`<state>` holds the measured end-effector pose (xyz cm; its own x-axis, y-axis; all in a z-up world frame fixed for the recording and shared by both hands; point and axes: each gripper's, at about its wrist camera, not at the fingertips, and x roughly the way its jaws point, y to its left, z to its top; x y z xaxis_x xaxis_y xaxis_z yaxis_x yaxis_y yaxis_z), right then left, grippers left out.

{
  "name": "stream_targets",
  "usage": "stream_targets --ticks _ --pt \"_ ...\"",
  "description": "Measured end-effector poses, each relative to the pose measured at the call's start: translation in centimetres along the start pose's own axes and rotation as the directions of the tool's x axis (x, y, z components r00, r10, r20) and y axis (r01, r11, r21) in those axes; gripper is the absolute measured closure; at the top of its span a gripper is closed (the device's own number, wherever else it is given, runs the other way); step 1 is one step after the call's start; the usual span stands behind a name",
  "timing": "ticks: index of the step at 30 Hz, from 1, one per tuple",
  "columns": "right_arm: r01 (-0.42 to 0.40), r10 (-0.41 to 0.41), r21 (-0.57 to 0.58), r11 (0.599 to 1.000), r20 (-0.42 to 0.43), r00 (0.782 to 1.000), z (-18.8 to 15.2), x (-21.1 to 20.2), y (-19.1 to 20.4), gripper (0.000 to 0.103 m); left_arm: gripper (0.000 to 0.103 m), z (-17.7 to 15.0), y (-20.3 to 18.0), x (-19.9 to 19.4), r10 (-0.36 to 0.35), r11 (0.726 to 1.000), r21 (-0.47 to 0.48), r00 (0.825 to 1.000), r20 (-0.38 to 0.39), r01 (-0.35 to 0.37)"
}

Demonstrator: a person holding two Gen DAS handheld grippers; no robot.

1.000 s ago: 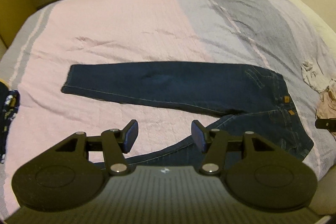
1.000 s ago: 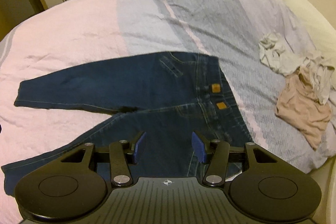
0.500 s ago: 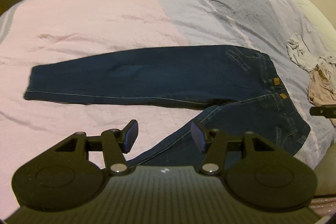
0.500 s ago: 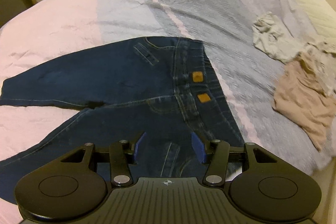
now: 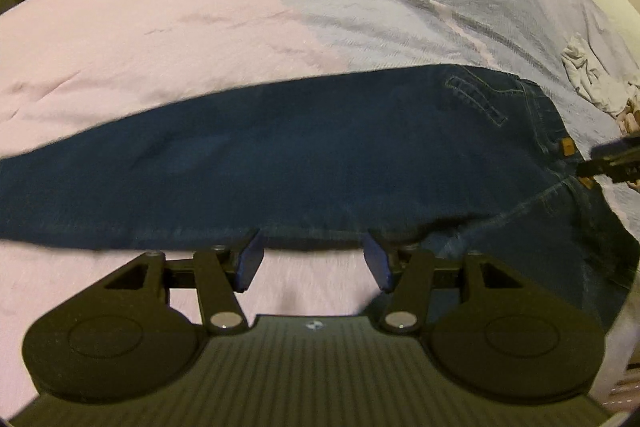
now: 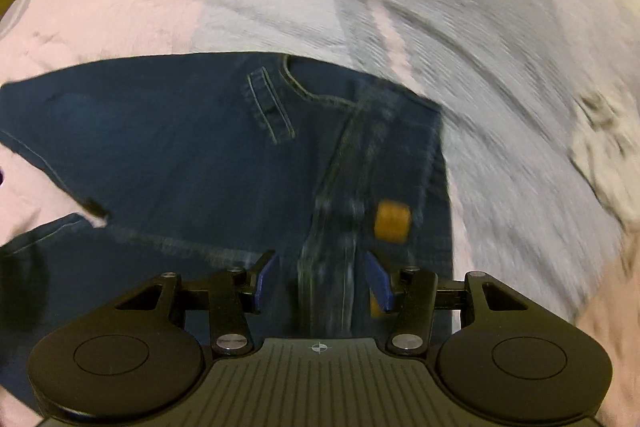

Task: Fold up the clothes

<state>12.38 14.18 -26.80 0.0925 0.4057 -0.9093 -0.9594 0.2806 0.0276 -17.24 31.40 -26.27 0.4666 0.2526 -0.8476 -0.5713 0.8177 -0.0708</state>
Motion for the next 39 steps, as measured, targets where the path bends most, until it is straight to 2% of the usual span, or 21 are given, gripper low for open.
stream_targets --ticks 4,9,13,17,20,22,25,29,32,33,34,37,39 --pt "-0.061 0.062 -0.085 0.995 0.017 0.998 2.9 2.9 -0.8 0.052 0.052 1.8 0.4 3.4 -0.029 0.997 0.069 0.999 0.018 0.028" --pt "-0.106 0.119 -0.234 0.966 0.042 0.992 7.0 5.5 -1.2 0.052 0.052 4.4 2.4 6.6 -0.022 0.986 0.164 0.999 0.041 0.015" --pt "-0.134 0.155 -0.310 0.941 0.042 0.987 10.2 7.8 -1.3 0.052 0.052 6.4 4.6 8.8 -0.026 0.974 0.226 0.997 0.069 0.010" --pt "-0.142 0.159 -0.359 0.922 0.017 0.987 13.3 10.4 -1.4 0.052 0.052 8.2 7.0 11.2 -0.017 0.957 0.291 0.998 0.066 -0.003" --pt "-0.196 0.204 -0.379 0.904 -0.018 0.979 15.1 12.1 -1.7 0.052 0.052 9.4 9.3 12.9 -0.013 0.943 0.333 0.999 0.045 -0.003" --pt "-0.255 0.247 -0.370 0.893 -0.069 0.966 16.3 13.4 -2.2 0.052 0.052 10.1 10.8 13.7 -0.020 0.932 0.363 1.000 0.022 0.011" --pt "-0.353 0.319 -0.328 0.876 -0.153 0.935 17.7 15.0 -2.9 0.052 0.052 10.9 12.8 14.9 -0.056 0.919 0.389 0.998 -0.041 0.067" --pt "-0.443 0.390 -0.252 0.860 -0.235 0.890 18.5 16.9 -4.3 0.051 0.051 11.4 14.4 16.0 -0.124 0.911 0.379 0.985 -0.116 0.160" --pt "-0.478 0.424 -0.222 0.850 -0.251 0.870 18.5 17.3 -4.6 0.052 0.060 11.7 15.3 16.8 -0.176 0.906 0.360 0.970 -0.165 0.225" --pt "-0.488 0.434 -0.215 0.846 -0.254 0.864 18.5 17.4 -4.7 0.058 0.075 11.6 15.3 16.9 -0.184 0.901 0.364 0.967 -0.175 0.238" --pt "-0.480 0.427 -0.230 0.847 -0.243 0.871 18.2 16.8 -4.4 0.078 0.090 11.6 15.2 17.0 -0.188 0.894 0.375 0.965 -0.182 0.245" --pt "-0.388 0.355 -0.340 0.857 -0.157 0.921 16.0 13.2 -2.5 0.093 0.098 11.1 14.3 16.2 -0.165 0.872 0.439 0.974 -0.154 0.217" --pt "-0.320 0.309 -0.407 0.856 -0.095 0.946 14.6 10.8 -1.2 0.095 0.099 10.6 13.5 14.7 -0.136 0.862 0.476 0.984 -0.113 0.174"
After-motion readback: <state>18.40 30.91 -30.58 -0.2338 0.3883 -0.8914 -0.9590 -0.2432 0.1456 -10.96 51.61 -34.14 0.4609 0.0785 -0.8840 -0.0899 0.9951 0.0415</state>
